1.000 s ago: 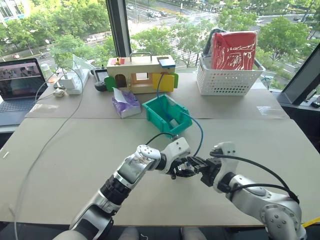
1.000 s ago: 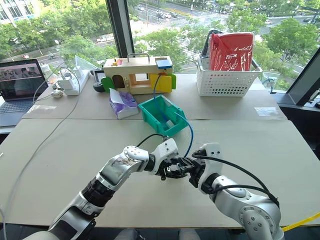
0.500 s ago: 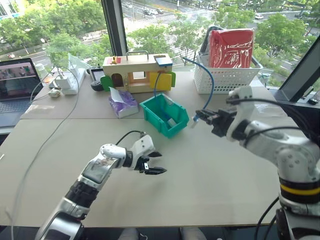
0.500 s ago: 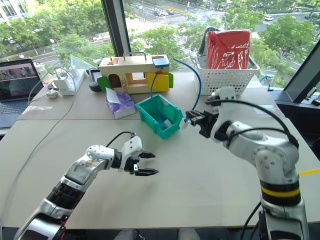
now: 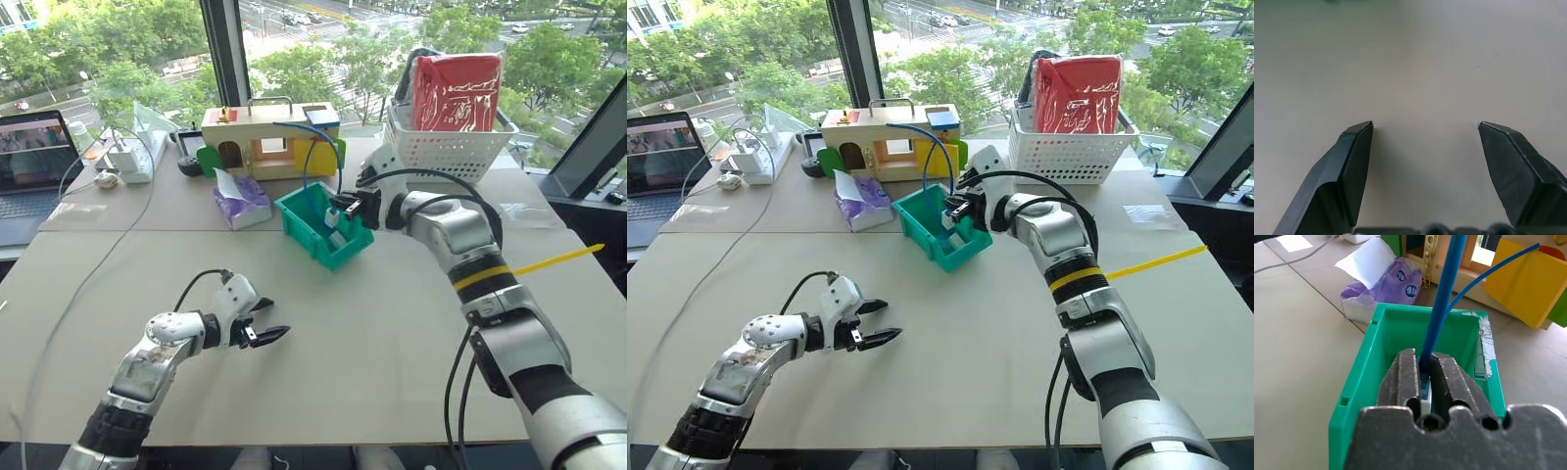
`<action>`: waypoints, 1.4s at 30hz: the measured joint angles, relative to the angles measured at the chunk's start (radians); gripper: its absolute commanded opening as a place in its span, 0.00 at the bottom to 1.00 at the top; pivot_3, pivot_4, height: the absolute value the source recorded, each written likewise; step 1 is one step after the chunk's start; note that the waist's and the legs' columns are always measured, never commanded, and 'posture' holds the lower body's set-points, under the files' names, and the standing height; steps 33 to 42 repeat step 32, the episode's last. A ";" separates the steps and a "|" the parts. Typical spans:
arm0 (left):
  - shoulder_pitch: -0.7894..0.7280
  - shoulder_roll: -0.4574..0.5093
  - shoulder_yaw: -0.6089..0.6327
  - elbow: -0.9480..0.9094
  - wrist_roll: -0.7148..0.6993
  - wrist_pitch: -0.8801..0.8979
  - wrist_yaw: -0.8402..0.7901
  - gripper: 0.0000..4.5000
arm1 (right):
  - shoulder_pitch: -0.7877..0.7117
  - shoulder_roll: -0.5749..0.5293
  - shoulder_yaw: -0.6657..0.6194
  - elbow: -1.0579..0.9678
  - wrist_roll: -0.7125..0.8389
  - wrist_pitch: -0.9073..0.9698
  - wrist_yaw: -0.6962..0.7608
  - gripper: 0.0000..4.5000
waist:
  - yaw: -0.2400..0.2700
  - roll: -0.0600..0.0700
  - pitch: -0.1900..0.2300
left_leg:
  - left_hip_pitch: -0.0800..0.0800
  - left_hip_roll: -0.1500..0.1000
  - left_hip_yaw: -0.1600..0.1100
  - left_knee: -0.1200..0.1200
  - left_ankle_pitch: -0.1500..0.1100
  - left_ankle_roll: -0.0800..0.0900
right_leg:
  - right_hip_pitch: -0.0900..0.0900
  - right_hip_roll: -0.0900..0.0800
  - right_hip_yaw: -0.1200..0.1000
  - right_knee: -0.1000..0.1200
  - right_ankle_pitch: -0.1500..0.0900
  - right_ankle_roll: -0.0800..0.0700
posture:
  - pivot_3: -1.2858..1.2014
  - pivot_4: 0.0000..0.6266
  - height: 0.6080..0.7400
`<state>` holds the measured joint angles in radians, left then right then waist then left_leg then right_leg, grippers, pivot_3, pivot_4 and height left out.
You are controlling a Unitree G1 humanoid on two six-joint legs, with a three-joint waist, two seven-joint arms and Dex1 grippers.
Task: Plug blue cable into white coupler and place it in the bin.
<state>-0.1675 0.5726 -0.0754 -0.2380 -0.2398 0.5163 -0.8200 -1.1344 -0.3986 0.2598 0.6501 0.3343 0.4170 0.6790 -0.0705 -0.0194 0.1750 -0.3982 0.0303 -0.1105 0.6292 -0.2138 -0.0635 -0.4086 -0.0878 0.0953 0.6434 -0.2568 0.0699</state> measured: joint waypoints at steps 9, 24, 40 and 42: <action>0.035 -0.023 0.052 -0.032 -0.004 0.027 0.090 0.82 | -0.090 0.025 -0.130 0.062 -0.017 -0.015 0.077 0.99 | -0.001 0.001 0.001 | 0.001 0.000 0.000 0.000 0.001 -0.002 | -0.001 0.000 0.000 0.004 0.000 -0.001 | 0.52 0.24 1.00; -0.107 -0.168 0.267 0.129 -0.101 -0.169 0.255 0.82 | 0.369 -0.223 -0.478 -0.349 0.101 0.015 0.111 0.99 | 0.009 0.001 0.001 | 0.000 -0.001 0.000 0.001 0.001 -0.002 | 0.001 -0.001 0.000 0.001 0.000 0.000 | 0.52 0.24 1.00; -0.104 -0.130 0.300 0.176 -0.136 -0.145 0.231 0.82 | 0.706 -0.129 -0.504 -0.426 0.043 -0.093 -0.006 0.99 | -0.005 0.001 0.001 | 0.004 -0.001 0.001 0.003 0.001 -0.002 | 0.004 -0.001 0.001 0.003 0.001 0.000 | 0.52 0.24 1.00; -0.104 -0.130 0.300 0.176 -0.136 -0.145 0.231 0.82 | 0.706 -0.129 -0.504 -0.426 0.043 -0.093 -0.006 0.99 | -0.005 0.001 0.001 | 0.004 -0.001 0.001 0.003 0.001 -0.002 | 0.004 -0.001 0.001 0.003 0.001 0.000 | 0.52 0.24 1.00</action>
